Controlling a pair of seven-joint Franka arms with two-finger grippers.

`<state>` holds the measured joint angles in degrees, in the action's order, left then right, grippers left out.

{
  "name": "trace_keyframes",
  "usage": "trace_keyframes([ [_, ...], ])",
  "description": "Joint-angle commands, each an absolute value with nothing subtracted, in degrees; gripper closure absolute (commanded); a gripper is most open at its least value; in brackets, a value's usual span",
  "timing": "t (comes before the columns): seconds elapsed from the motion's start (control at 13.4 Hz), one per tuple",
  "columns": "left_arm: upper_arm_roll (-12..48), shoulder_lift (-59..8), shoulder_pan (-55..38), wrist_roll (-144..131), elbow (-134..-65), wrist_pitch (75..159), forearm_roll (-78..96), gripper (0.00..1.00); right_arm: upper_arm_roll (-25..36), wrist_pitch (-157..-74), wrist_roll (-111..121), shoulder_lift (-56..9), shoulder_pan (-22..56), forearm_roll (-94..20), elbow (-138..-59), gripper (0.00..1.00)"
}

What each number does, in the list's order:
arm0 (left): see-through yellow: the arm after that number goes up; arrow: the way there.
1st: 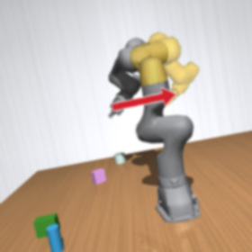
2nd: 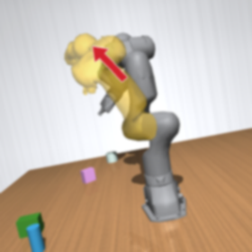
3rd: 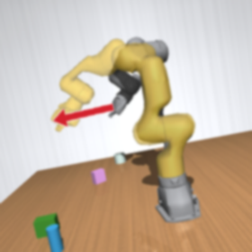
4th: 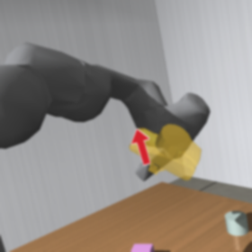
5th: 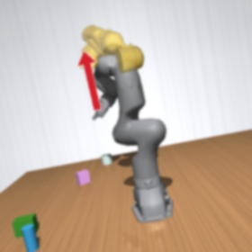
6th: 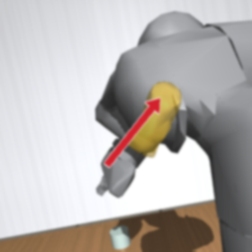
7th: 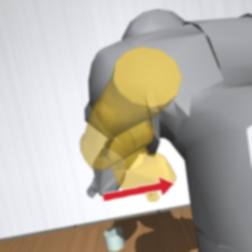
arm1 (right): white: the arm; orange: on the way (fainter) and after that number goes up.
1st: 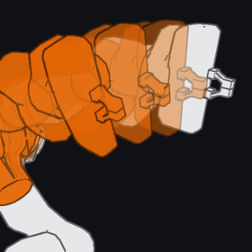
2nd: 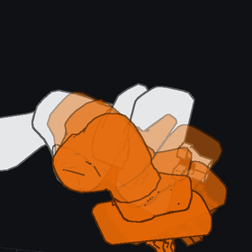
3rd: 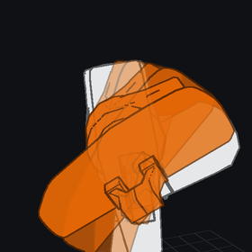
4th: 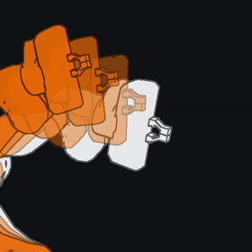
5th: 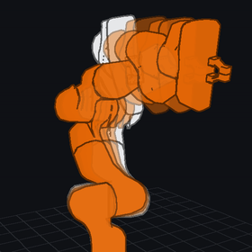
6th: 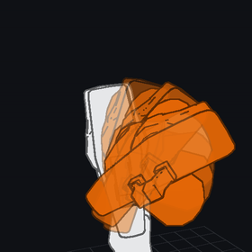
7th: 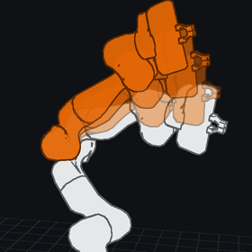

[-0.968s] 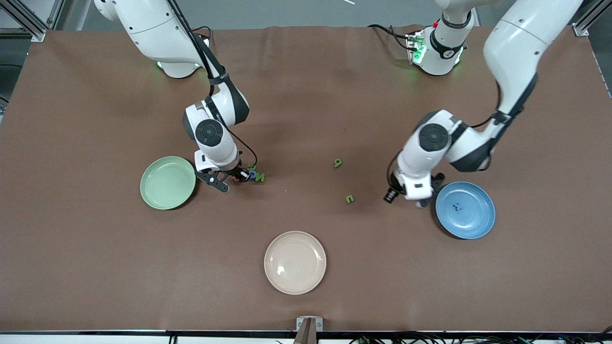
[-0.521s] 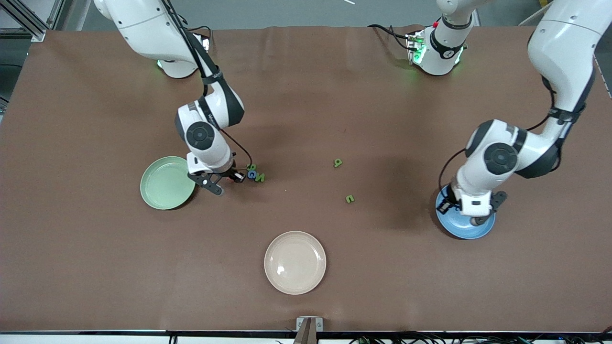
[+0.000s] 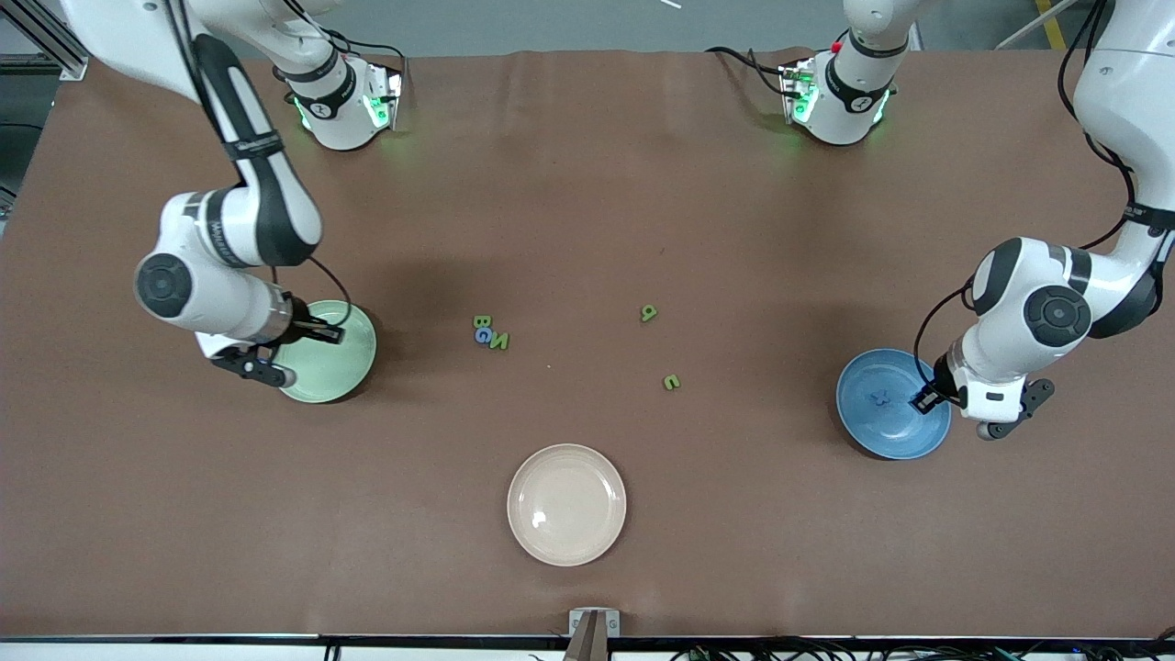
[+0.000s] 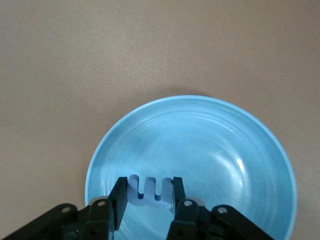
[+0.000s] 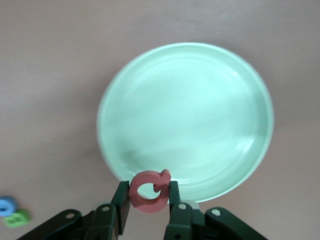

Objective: Sort upper and lower case letters into plates
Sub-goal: 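Drop the E in the blue plate while the right gripper carries the q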

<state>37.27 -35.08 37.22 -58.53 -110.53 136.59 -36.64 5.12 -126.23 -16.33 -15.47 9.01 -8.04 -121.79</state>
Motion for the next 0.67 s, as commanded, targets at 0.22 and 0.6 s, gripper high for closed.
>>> trace_keyframes([
  [0.22, 40.4, -33.1, 37.0, -61.2, -113.1, 136.7, -38.0, 0.01, 4.0, -134.3, -11.6, -14.8, 6.2, -9.1, -129.0, 1.0],
  [0.6, 46.8, -33.6, 32.3, -71.4, -113.9, 136.3, -37.9, 0.01, 4.0, -138.2, -11.6, -18.5, 6.2, -9.1, -129.3, 1.0],
])
